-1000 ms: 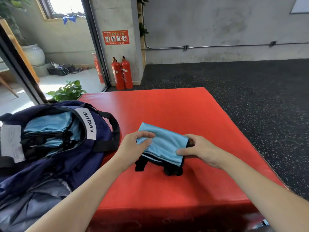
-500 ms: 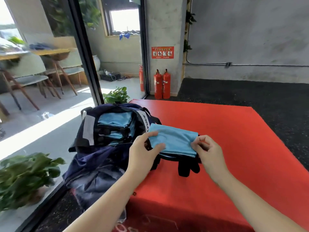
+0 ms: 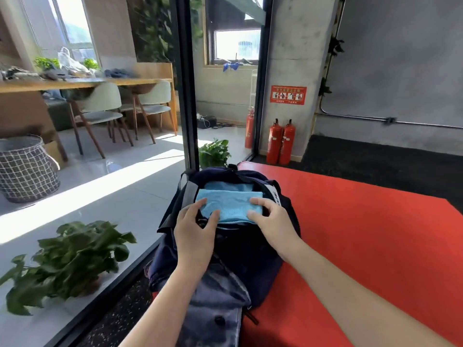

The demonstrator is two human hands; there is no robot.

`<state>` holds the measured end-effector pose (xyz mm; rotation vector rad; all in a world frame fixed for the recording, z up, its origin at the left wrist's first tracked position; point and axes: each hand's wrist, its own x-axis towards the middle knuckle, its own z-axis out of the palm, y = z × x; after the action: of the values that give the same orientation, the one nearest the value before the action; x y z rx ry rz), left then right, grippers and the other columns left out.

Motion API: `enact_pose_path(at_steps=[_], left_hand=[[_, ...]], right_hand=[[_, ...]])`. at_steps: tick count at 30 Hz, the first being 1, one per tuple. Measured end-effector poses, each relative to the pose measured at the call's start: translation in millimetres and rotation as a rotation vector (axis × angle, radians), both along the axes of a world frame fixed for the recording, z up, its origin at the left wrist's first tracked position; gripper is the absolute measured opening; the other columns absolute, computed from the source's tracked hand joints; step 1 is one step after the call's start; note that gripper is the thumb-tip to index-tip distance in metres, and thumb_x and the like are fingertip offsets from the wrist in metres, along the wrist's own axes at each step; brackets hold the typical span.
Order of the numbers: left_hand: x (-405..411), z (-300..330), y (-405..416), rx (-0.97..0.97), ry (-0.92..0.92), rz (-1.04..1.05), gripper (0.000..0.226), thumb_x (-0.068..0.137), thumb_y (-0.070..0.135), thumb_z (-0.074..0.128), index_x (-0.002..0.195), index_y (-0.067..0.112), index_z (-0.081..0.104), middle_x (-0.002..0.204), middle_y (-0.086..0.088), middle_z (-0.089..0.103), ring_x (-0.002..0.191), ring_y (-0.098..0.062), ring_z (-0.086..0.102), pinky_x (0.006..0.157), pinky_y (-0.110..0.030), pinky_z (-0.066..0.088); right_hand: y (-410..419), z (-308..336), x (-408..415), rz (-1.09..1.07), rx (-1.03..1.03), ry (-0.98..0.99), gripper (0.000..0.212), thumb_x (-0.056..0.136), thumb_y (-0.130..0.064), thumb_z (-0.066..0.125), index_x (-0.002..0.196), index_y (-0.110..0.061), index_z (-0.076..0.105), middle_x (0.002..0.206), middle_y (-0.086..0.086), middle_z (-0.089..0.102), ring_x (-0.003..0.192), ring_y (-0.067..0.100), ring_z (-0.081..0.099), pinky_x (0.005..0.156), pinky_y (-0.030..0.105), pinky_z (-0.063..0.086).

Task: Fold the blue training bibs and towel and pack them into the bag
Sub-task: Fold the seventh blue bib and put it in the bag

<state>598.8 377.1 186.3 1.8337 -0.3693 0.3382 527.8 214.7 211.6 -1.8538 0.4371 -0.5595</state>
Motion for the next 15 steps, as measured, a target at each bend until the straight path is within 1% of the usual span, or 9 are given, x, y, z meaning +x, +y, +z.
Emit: enact_pose_path(at_steps=[3,5,7,9,10,11,13,14,15], left_hand=[[25.7,0.9,-6.1,0.032,0.034,-0.013,0.041,0.091,0.034,0.072,0.129,0.023,0.065,0.125,0.008,0.059,0.114,-0.007,0.054,0.099,-0.017,0.034],[45.1,4.4,-14.1,0.087,0.040,-0.039,0.041,0.091,0.034,0.071,0.130,0.023,0.065,0.125,0.006,0.061,0.114,-0.007,0.054,0.097,-0.016,0.032],[66.1,10.5,-24.3,0.141,0.048,-0.085,0.043,0.091,0.035,0.071,0.132,0.023,0.064,0.126,0.004,0.063,0.116,-0.009,0.055,0.097,-0.017,0.032],[86.5,18.3,-36.2,0.192,0.064,-0.134,0.044,0.090,0.035,0.071,0.132,0.022,0.065,0.128,0.004,0.065,0.120,-0.011,0.056,0.100,-0.018,0.034],[95.8,22.1,-42.6,0.223,0.069,-0.163,0.045,0.090,0.034,0.071,0.133,0.021,0.065,0.130,0.003,0.065,0.122,-0.012,0.056,0.103,-0.020,0.035],[104.1,25.3,-48.7,0.254,0.071,-0.193,0.046,0.090,0.034,0.071,0.133,0.020,0.064,0.132,0.003,0.065,0.124,-0.013,0.056,0.106,-0.022,0.035],[119.9,27.7,-58.5,0.328,0.063,-0.255,0.048,0.092,0.034,0.070,0.136,0.018,0.062,0.137,0.002,0.063,0.129,-0.013,0.054,0.110,-0.024,0.032],[127.0,26.8,-62.0,0.388,0.058,-0.284,0.049,0.093,0.036,0.068,0.138,0.017,0.061,0.139,0.001,0.061,0.130,-0.014,0.052,0.110,-0.025,0.032],[134.1,24.7,-64.0,0.459,0.060,-0.308,0.050,0.095,0.039,0.065,0.140,0.018,0.059,0.140,-0.001,0.060,0.132,-0.016,0.051,0.110,-0.026,0.032]], right_hand=[[-1.9,-0.8,29.6,-0.020,0.035,0.037,0.032,0.093,-0.018,0.067,0.125,-0.023,0.066,0.122,-0.011,0.062,0.115,0.005,0.056,0.100,0.021,0.040],[-6.6,0.7,46.1,-0.057,0.043,0.055,0.032,0.094,-0.017,0.065,0.125,-0.022,0.066,0.122,-0.009,0.061,0.101,-0.001,0.057,0.087,0.013,0.041],[-14.5,2.8,60.0,-0.107,0.029,0.060,0.032,0.096,-0.016,0.062,0.127,-0.020,0.065,0.113,-0.016,0.059,0.087,-0.005,0.054,0.075,0.009,0.040],[-23.0,5.4,70.4,-0.149,0.000,0.080,0.033,0.097,-0.015,0.059,0.130,-0.017,0.063,0.097,-0.021,0.050,0.092,0.004,0.059,0.080,0.022,0.047],[-26.7,6.5,74.1,-0.163,-0.027,0.098,0.034,0.098,-0.014,0.057,0.131,-0.017,0.062,0.092,-0.020,0.048,0.100,0.015,0.061,0.088,0.032,0.047],[-29.8,6.7,77.4,-0.176,-0.059,0.119,0.036,0.098,-0.015,0.056,0.133,-0.017,0.061,0.089,-0.020,0.047,0.105,0.025,0.062,0.091,0.036,0.047],[-36.0,4.3,82.7,-0.182,-0.110,0.169,0.038,0.099,-0.019,0.055,0.137,-0.019,0.057,0.089,-0.020,0.052,0.102,0.030,0.064,0.085,0.035,0.049],[-38.6,3.4,84.6,-0.171,-0.123,0.204,0.040,0.100,-0.023,0.054,0.140,-0.021,0.055,0.096,-0.017,0.057,0.103,0.029,0.065,0.082,0.032,0.047],[-41.4,2.4,86.0,-0.148,-0.139,0.243,0.042,0.101,-0.028,0.053,0.142,-0.022,0.052,0.108,-0.010,0.062,0.107,0.026,0.063,0.083,0.030,0.043]])
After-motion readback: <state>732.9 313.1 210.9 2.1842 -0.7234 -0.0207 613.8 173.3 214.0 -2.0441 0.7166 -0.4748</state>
